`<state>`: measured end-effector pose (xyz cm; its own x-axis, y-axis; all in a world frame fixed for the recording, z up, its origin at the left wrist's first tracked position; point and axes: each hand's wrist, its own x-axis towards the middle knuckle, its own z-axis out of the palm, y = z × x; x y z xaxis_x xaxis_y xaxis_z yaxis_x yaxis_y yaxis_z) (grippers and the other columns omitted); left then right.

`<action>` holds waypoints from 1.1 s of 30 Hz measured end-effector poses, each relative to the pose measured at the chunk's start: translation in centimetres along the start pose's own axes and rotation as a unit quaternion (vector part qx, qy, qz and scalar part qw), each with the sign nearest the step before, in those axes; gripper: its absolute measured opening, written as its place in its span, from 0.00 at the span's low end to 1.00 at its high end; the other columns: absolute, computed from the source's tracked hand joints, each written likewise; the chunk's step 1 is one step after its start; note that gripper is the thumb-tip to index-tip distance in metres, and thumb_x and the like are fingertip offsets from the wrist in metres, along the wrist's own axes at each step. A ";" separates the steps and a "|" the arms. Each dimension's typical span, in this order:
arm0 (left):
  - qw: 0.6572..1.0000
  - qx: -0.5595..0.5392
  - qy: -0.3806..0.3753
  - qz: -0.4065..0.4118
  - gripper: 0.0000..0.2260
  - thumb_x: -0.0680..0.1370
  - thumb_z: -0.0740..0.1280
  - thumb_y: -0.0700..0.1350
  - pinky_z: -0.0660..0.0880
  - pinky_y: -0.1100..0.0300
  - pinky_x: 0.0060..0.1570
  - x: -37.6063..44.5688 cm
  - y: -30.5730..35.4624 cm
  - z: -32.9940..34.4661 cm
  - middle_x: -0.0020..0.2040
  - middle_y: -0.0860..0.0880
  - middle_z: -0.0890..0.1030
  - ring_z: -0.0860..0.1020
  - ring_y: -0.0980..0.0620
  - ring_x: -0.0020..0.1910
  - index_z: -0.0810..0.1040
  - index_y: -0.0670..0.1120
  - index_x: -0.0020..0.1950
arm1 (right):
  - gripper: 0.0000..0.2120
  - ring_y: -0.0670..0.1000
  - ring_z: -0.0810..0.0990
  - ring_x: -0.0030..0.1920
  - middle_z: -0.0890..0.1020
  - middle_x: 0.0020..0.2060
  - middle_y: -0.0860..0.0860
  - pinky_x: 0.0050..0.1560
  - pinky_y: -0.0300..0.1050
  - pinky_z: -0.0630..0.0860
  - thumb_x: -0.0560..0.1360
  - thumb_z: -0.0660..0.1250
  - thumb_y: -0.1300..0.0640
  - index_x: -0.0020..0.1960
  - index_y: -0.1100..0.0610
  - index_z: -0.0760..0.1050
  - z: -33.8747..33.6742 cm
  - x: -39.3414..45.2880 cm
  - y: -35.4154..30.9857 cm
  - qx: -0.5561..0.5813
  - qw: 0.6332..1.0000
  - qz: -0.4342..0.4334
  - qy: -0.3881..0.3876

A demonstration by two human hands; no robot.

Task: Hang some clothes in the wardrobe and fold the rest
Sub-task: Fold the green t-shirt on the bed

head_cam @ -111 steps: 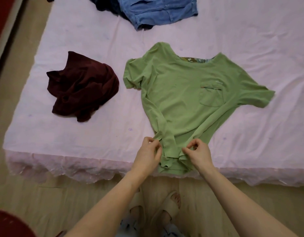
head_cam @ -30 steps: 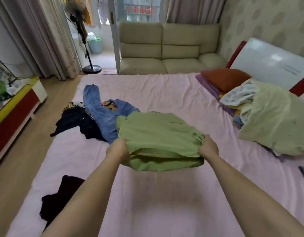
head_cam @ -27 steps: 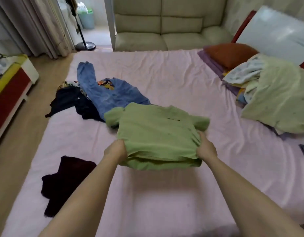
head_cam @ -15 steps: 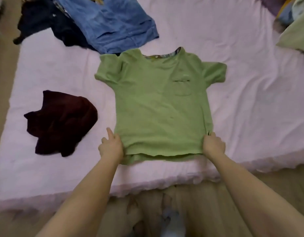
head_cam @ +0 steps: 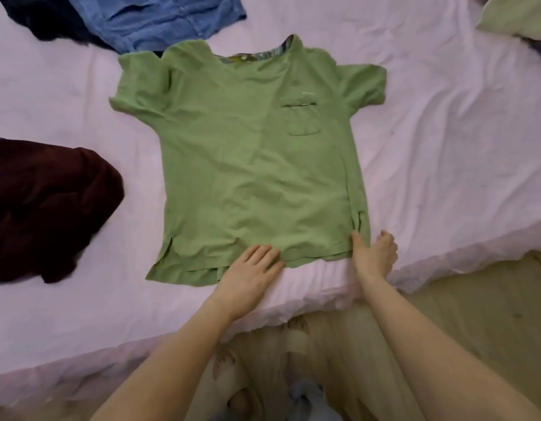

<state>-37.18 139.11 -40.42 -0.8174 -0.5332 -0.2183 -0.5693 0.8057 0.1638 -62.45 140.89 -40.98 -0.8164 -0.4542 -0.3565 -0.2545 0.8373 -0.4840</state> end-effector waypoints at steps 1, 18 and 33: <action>1.000 -0.009 0.003 0.011 0.21 0.71 0.54 0.44 0.73 0.50 0.63 1.2 0.5 0.2 0.61 0.43 0.79 0.78 0.43 0.59 0.80 0.46 0.59 | 0.33 0.62 0.68 0.67 0.69 0.67 0.62 0.65 0.55 0.66 0.74 0.69 0.47 0.70 0.63 0.63 0.1 0.9 0.0 0.007 1.000 -0.003 -0.010; 0.985 -0.160 -0.040 -0.055 0.07 0.77 0.60 0.44 0.70 0.55 0.40 13.4 5.2 -2.6 0.52 0.49 0.78 0.77 0.45 0.50 0.76 0.47 0.52 | 0.10 0.54 0.74 0.41 0.75 0.37 0.50 0.41 0.44 0.67 0.71 0.58 0.71 0.48 0.58 0.70 -3.7 6.8 1.7 0.072 0.988 -0.129 -0.047; 0.948 -0.268 0.055 -0.162 0.18 0.78 0.63 0.47 0.68 0.57 0.57 21.7 8.1 -2.6 0.60 0.50 0.74 0.72 0.48 0.58 0.71 0.48 0.67 | 0.08 0.47 0.77 0.36 0.78 0.35 0.45 0.38 0.42 0.74 0.71 0.70 0.55 0.47 0.52 0.72 -3.1 11.1 0.9 0.034 0.973 -0.171 -0.153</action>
<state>-59.74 133.43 -41.37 -0.5796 -0.7779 -0.2430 -0.7306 0.3640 0.5777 -73.36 137.51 -42.90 -0.4942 -0.7810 -0.3819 -0.4407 0.6037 -0.6643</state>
